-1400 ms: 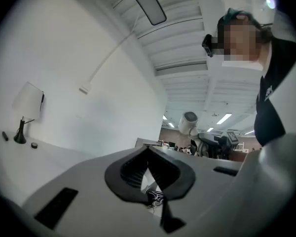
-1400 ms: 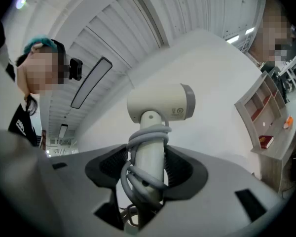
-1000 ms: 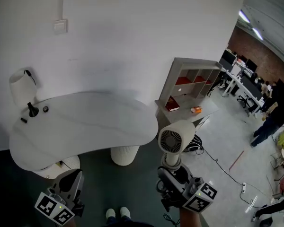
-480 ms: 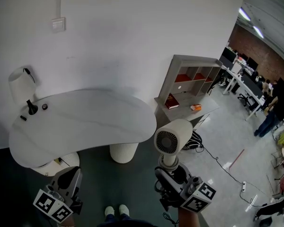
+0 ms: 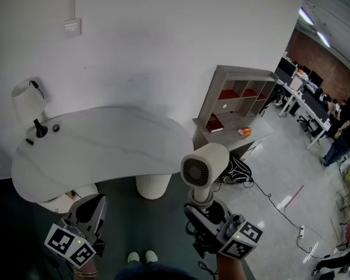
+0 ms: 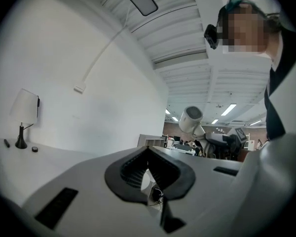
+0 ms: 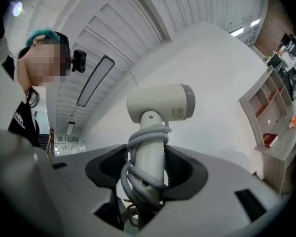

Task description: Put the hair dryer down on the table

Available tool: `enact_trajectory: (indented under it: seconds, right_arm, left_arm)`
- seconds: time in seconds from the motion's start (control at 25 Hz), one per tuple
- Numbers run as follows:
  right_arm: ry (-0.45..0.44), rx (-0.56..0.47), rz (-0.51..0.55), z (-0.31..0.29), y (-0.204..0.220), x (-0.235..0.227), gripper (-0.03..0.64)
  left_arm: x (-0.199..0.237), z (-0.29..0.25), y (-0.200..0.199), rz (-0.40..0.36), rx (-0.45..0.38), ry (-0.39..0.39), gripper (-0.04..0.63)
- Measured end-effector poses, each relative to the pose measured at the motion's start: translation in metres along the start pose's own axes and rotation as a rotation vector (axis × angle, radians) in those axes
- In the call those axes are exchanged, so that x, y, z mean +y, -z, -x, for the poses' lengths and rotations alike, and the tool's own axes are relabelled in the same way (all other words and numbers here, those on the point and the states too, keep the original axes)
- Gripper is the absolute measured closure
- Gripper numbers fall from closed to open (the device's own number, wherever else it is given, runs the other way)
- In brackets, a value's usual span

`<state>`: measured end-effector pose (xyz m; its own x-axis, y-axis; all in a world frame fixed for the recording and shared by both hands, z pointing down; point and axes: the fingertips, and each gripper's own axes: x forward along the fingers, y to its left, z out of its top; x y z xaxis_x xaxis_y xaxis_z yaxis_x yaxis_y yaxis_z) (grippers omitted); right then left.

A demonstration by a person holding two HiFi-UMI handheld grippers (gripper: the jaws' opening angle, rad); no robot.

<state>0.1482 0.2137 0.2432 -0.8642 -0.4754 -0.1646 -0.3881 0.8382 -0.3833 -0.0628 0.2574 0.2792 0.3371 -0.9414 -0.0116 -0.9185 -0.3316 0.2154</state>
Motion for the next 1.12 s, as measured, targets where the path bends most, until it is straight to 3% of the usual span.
enact_trajectory:
  seconds: [0.12,0.6,1.12]
  right_arm:
    - [-0.014,0.031,0.008,0.003,0.008,-0.003,0.373]
    - [-0.047,0.059,0.001,-0.013,0.011,-0.015,0.373]
    - [0.033,0.052,-0.011,-0.073,0.017,-0.055,0.373]
  left_arm:
    - [-0.006,-0.005,0.007,-0.012,0.018,-0.026,0.583]
    - [-0.023,-0.044,0.012,-0.042,0.058,0.045,0.583]
    - [0.044,-0.089,0.015,-0.006,0.097,0.092,0.583]
